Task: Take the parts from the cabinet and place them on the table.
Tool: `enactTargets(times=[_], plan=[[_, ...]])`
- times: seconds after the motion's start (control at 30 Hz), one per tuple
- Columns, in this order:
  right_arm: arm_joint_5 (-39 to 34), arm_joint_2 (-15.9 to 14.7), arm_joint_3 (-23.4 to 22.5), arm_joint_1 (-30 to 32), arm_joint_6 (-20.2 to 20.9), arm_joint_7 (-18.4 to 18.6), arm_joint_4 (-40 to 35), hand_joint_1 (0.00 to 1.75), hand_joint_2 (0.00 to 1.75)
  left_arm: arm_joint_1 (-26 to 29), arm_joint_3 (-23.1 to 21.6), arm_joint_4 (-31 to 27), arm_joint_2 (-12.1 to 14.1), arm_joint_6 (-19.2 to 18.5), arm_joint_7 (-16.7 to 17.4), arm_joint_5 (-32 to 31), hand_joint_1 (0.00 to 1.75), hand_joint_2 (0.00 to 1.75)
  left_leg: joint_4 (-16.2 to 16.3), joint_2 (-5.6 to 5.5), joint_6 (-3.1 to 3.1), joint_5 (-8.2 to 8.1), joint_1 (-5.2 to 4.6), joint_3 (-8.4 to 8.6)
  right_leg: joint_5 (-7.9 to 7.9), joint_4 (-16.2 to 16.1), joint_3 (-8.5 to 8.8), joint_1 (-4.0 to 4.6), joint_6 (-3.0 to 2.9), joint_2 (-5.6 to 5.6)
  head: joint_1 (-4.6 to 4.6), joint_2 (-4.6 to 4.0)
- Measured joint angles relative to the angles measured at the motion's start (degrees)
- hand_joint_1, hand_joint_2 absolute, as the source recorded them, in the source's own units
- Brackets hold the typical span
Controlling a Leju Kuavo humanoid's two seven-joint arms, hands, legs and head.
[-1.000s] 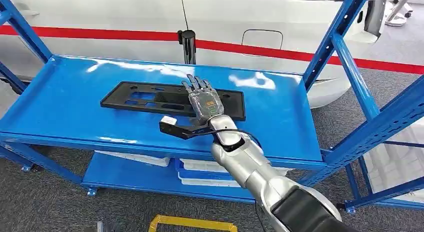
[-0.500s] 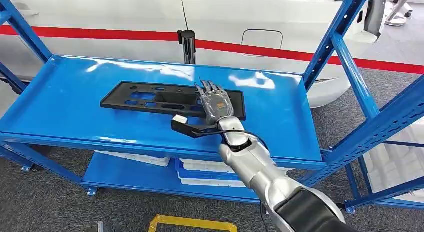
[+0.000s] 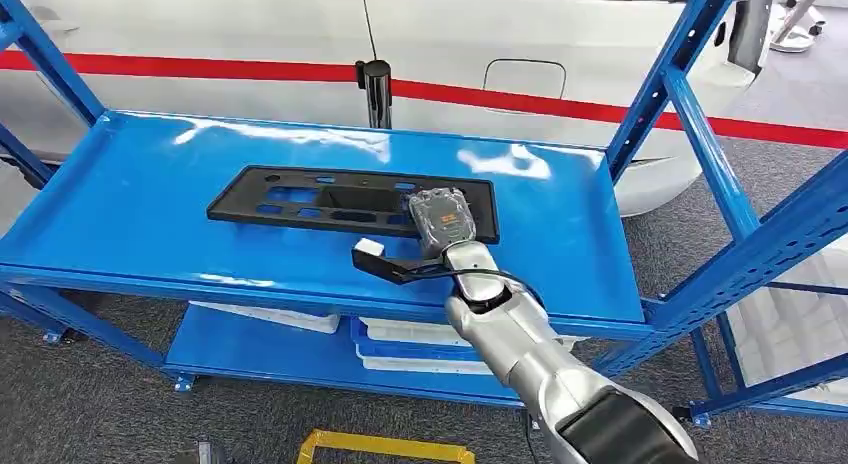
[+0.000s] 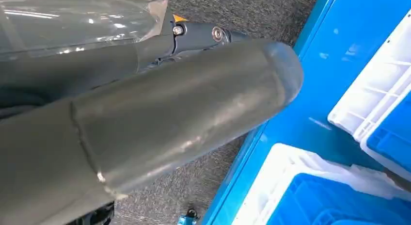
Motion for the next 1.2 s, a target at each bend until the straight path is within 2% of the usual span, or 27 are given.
enactTargets(times=[0.13,0.2,0.33,0.47,0.57,0.8,0.87,0.9,1.03,1.2], plan=[[0.8,-0.3,-0.2,1.6,-0.4,-1.8,-2.8,1.75,1.75,0.0,-0.2,0.0,-0.1,1.9,-1.3,-0.5,0.0,0.0,0.0,0.01,0.0,0.0,0.0,-0.01,0.0,0.0,0.0,0.0,0.0,0.0,0.0,0.0],[-1.4,-0.3,-0.3,2.5,-0.4,-4.0,-4.5,1.75,1.75,0.0,-0.2,0.0,-0.1,3.0,-2.5,-0.9,0.0,0.0,0.0,0.01,0.0,0.0,0.0,-0.01,0.0,0.0,0.0,0.0,0.0,0.0,0.0,0.0],[-13.9,-0.3,-1.0,3.6,2.8,-10.5,-9.7,1.75,1.75,0.0,-0.3,0.0,-0.2,5.2,-5.2,-1.0,0.0,0.0,0.0,0.05,0.0,-0.01,0.01,-0.01,0.0,0.0,-0.02,0.01,0.0,0.01,0.0,0.0],[-18.9,-0.5,-1.0,5.1,2.5,-12.4,-15.7,1.75,1.75,0.1,-0.7,-0.4,-0.6,8.1,-8.2,-2.5,0.0,0.0,0.0,-0.01,-0.01,-0.01,0.02,-0.01,-0.01,0.0,-0.31,0.01,-0.01,-0.01,0.0,0.0],[-20.5,-1.1,-1.0,5.6,2.3,-13.1,-20.7,1.75,1.75,0.6,-1.6,-2.4,-1.1,9.4,-8.9,-2.9,0.0,0.0,0.0,0.03,0.0,0.0,0.01,-0.03,0.0,0.0,-0.05,0.0,0.0,0.01,0.0,0.0],[-21.4,-1.9,-0.9,6.1,2.2,-13.4,-25.9,1.75,1.75,1.2,-2.6,-4.6,-1.6,9.1,-9.1,-2.5,0.0,0.0,0.0,0.01,0.0,-0.01,-0.01,-0.03,0.0,0.0,-0.02,0.0,0.0,0.0,0.0,0.0],[-22.8,-2.3,-0.9,6.2,1.9,-14.3,-27.3,1.75,1.75,2.5,-3.4,-7.7,-1.9,8.7,-9.2,-0.2,0.0,0.0,0.0,0.04,0.0,-0.01,-0.01,-0.04,0.01,0.0,-0.04,0.0,0.01,0.0,0.0,0.0],[-23.6,-2.6,-0.9,6.1,1.8,-14.7,-28.4,1.75,1.75,3.0,-4.2,-9.2,-2.1,9.0,-9.2,0.9,0.0,1.75,0.0,0.03,0.0,0.0,-0.02,-0.04,0.01,0.0,-0.04,0.0,0.02,0.0,0.0,0.0],[-27.1,-4.3,-1.1,5.0,1.8,-15.3,-34.7,1.75,1.75,5.2,-8.1,-14.6,-2.3,10.4,-9.2,2.5,0.0,1.75,0.0,-0.01,0.0,0.0,-0.02,-0.05,0.01,0.0,-0.05,-0.01,0.02,-0.01,0.0,0.0],[-29.9,-6.4,-2.0,4.7,1.8,-16.1,-40.8,1.75,1.75,6.5,-10.8,-18.2,-2.8,10.4,-9.2,4.1,0.0,1.75,0.0,0.02,0.0,-0.01,-0.03,-0.05,0.01,0.0,-0.04,-0.01,0.01,0.0,0.0,0.0]])
